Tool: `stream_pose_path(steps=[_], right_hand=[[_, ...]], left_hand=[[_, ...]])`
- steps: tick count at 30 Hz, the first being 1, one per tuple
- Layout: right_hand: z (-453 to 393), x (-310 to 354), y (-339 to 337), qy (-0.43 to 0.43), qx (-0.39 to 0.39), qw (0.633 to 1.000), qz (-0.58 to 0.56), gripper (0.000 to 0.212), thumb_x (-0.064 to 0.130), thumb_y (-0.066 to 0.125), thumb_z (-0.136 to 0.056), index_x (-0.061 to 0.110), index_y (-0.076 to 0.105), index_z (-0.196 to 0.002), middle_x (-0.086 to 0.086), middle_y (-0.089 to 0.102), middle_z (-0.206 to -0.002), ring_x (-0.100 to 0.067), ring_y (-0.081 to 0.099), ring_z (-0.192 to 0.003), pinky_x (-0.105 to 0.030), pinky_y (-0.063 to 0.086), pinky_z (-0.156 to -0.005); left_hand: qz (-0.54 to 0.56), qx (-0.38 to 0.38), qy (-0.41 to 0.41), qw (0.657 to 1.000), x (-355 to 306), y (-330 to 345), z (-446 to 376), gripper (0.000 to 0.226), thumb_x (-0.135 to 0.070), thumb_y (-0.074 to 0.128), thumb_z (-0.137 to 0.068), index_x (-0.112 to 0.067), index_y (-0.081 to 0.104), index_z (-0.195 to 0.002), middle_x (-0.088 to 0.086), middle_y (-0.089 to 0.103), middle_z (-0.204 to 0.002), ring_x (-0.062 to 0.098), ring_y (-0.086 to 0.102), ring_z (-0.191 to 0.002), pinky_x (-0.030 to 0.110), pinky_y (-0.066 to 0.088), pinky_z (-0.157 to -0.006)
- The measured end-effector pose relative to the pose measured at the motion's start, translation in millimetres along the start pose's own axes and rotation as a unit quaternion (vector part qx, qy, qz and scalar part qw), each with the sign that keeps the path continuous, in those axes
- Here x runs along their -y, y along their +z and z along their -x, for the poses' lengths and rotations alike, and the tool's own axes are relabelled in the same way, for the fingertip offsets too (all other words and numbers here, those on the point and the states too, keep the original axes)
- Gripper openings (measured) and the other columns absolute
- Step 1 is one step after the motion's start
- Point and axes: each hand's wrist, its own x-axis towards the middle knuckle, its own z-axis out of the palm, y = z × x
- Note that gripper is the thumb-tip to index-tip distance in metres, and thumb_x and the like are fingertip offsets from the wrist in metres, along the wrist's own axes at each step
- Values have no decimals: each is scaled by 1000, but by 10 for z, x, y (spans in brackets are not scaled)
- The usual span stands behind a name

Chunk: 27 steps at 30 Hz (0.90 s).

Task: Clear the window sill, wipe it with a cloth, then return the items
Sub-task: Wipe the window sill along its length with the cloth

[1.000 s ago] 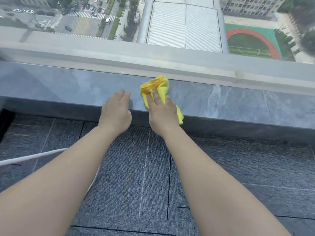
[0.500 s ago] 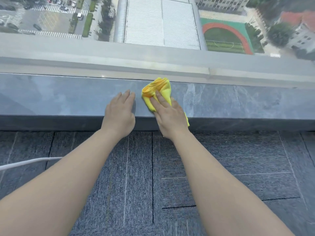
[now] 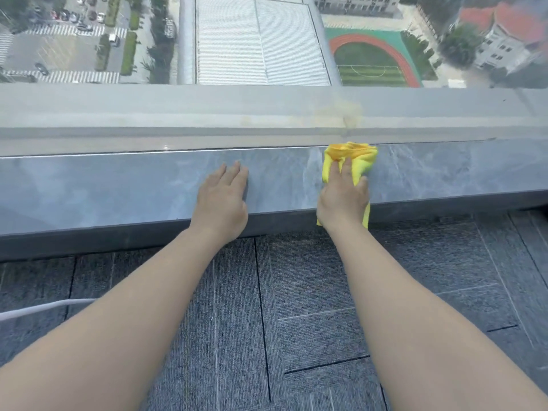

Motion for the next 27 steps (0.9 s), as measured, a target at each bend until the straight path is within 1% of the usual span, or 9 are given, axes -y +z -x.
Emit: stream_pose_path(steps=[5,9,14,16,18,20,22,25,27], right_hand=[[219,579,112,-151,79,985,23,60,11,31,-96,22,6,-149,3,-5,-160,-38,8,-142,-44,14,-115],[284,595,136,-237,110,964,43,59,13,34,-96,25,10,-149,6,-3,-160,-38,9,-143,-45,17,-114],[98,414,127,-295,85,950,50,54,19,34,-98,30,16,-147,12,3,-160,-35,12,-144,-42,21,-114],[-27,309,92,-308,73,947,50,52,20,32,-98,31,17,-147,11,5,-159,-34,13,-143,-41,19,-115],[-150,173,41,-314,62,946,51,52,19,30,-98,32,16,-147,11,6,-159,-33,13,-143,-39,18,-115],[-243,28,-2,-318,56,945,45,52,19,30,-98,32,17,-147,12,7,-159,-32,14,-143,-38,19,-115],[-305,-137,-40,-317,55,946,37,51,19,29,-98,32,18,-147,12,8,-159,-32,15,-143,-39,19,-115],[-409,-493,-140,-310,41,949,40,50,21,29,-98,31,18,-146,11,8,-159,-32,15,-143,-40,21,-114],[-488,-792,-237,-291,37,955,47,50,22,29,-98,30,17,-146,11,7,-159,-32,14,-143,-42,21,-113]], left_hand=[[16,30,-4,999,87,-68,99,60,-2,33,-87,-9,15,-144,7,10,-157,26,6,-145,37,6,-120],[18,35,-11,999,77,-117,104,61,-2,34,-86,-8,15,-144,8,12,-157,26,7,-145,35,6,-119],[26,-10,-21,999,-126,-3,-53,58,-1,35,-87,-3,18,-142,13,15,-156,30,12,-144,38,9,-118],[22,-20,-30,999,-220,82,-76,58,-1,35,-86,-3,19,-142,14,15,-155,32,14,-143,40,12,-117],[7,-28,-36,999,-323,162,-90,59,-7,25,-83,-4,20,-142,14,17,-155,33,16,-142,42,14,-116],[-11,-38,-46,998,-444,230,-97,73,-15,19,-70,-4,23,-142,15,20,-154,35,18,-142,42,15,-115],[-21,-44,-57,997,-589,287,-112,77,-17,19,-65,-3,25,-141,16,22,-153,36,19,-141,42,15,-115],[-24,-48,-70,996,-815,377,-143,74,-17,19,-68,-3,27,-140,16,24,-153,36,19,-141,43,15,-116],[-28,-45,-80,995,-979,430,-150,67,-18,18,-75,-5,28,-140,14,25,-153,35,19,-141,43,14,-117]])
